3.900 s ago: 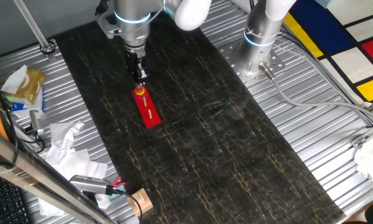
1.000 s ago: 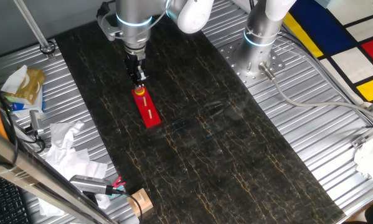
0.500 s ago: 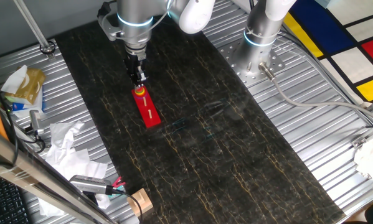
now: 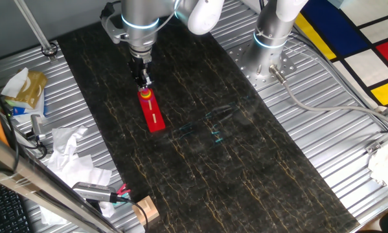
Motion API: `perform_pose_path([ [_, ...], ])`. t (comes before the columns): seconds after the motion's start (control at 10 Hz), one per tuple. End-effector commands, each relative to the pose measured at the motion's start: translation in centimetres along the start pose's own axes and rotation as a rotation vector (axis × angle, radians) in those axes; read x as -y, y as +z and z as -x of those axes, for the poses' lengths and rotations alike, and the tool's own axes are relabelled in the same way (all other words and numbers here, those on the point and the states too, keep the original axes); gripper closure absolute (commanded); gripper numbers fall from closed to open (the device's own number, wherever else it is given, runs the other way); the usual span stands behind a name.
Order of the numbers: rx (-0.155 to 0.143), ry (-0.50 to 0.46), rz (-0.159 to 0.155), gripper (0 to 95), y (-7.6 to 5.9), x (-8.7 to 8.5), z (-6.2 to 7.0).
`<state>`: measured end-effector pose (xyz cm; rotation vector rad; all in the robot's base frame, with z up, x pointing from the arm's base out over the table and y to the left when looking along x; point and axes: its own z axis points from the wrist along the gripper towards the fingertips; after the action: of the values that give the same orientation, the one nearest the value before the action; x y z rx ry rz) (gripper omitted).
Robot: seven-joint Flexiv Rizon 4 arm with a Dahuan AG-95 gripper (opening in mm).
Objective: Take out one Hanoi block and throw it aside
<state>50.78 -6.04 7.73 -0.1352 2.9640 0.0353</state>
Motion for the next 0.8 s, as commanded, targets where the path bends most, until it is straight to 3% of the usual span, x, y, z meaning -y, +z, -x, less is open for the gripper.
perform_pose_path([
  [0.1, -0.004, -0.001, 0.003, 95.0, -0.02, -0.02, 0.09],
  [0.6, -0.006, -0.009, 0.004, 95.0, -0.03, 0.01, 0.31],
  [0.7, -0.006, -0.012, 0.004, 76.0, -0.04, 0.03, 0.41],
  [0.8, -0.006, -0.015, 0.004, 76.0, -0.05, 0.05, 0.48],
])
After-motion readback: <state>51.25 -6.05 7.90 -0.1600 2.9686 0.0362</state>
